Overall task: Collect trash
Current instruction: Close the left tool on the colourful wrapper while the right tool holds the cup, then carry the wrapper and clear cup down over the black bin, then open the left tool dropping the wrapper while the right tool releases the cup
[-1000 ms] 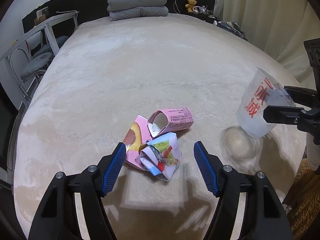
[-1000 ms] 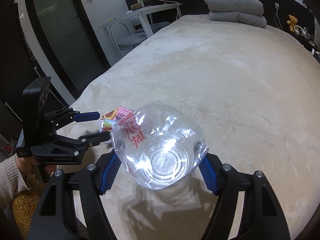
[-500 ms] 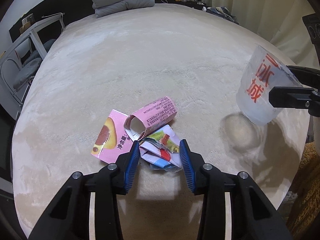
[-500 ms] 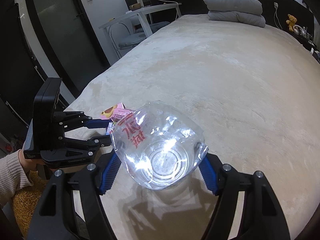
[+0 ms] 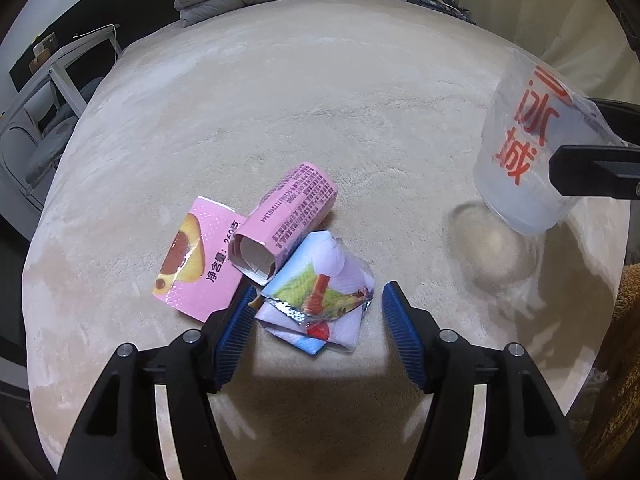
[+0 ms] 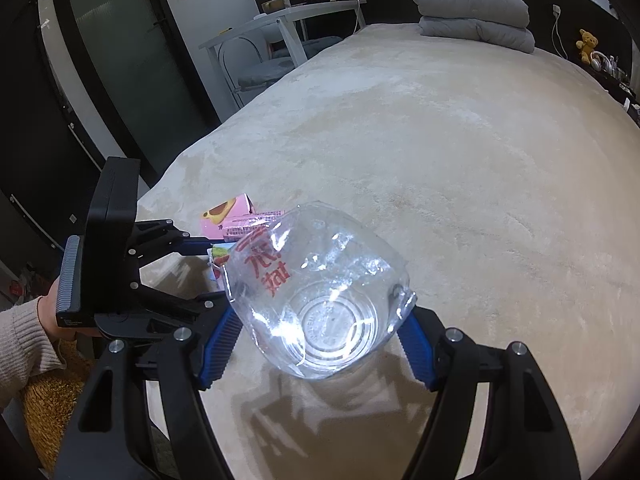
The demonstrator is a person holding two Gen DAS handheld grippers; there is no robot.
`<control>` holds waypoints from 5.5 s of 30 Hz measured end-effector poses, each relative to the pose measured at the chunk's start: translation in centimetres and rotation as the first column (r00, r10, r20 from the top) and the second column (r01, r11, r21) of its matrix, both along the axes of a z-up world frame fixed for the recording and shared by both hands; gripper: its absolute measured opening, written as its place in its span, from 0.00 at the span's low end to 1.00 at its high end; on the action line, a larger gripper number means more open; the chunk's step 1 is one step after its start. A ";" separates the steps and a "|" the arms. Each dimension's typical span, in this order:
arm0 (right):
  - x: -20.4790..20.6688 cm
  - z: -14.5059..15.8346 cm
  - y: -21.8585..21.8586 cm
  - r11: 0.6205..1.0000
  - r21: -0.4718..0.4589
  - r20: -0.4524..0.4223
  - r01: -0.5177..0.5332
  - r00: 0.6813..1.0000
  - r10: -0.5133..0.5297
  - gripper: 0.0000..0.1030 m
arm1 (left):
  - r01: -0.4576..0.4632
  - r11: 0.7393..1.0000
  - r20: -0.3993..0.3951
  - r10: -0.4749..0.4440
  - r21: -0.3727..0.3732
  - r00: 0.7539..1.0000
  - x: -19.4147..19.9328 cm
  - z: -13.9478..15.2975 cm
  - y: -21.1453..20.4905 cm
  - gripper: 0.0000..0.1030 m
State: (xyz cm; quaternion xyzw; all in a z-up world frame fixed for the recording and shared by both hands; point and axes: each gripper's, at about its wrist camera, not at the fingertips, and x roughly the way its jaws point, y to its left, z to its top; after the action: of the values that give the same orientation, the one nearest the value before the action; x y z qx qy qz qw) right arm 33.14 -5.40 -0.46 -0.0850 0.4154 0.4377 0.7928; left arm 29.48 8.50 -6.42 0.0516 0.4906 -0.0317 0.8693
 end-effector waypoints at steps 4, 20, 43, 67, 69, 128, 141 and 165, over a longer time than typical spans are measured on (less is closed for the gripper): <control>-0.1 -0.2 0.1 1.000 -0.006 0.002 -0.004 1.000 0.004 0.69 | 0.007 1.000 0.005 -0.007 -0.003 1.000 -0.1 0.1 -0.3 0.63; -0.4 -0.5 0.3 1.000 -0.025 0.008 -0.014 1.000 0.014 0.69 | 0.024 0.993 0.020 -0.027 0.115 0.999 -0.2 -0.2 -2.2 0.54; -3.8 0.3 -3.0 0.997 0.012 0.021 0.075 0.997 -0.075 0.69 | -0.030 0.999 0.167 0.034 -0.029 0.985 -5.7 5.3 -3.3 0.54; -15.3 -1.3 -10.3 0.985 0.061 0.010 0.164 0.986 -0.165 0.69 | -0.048 0.987 0.274 0.089 -0.151 0.958 -19.2 5.4 -8.8 0.54; -16.0 -1.4 -10.8 0.984 0.063 0.009 0.166 0.986 -0.166 0.69 | -0.049 0.986 0.276 0.093 -0.161 0.957 -20.1 5.2 -9.1 0.54; -18.6 -15.9 -9.8 0.941 -0.332 -0.510 0.061 0.828 -0.233 0.69 | -0.119 0.954 -0.451 -0.018 -0.275 0.892 -20.9 -10.8 -13.0 0.54; -18.6 -17.9 -9.3 0.928 -0.373 -0.559 0.018 0.794 -0.240 0.69 | -0.140 0.955 -0.525 -0.019 -0.260 0.851 -20.4 -13.2 -13.8 0.54; -18.1 -18.6 -9.7 0.923 -0.382 -0.582 0.050 0.763 -0.282 0.82 | -0.134 0.968 -0.563 -0.010 -0.213 0.826 -20.2 -13.6 -13.4 0.69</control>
State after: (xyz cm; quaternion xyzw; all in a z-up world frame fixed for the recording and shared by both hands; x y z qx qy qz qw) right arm 15.03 -15.06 -19.02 -0.0340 0.7308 0.2884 0.6178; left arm 9.24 -4.93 -20.01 -0.0830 0.7172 -0.0769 0.6876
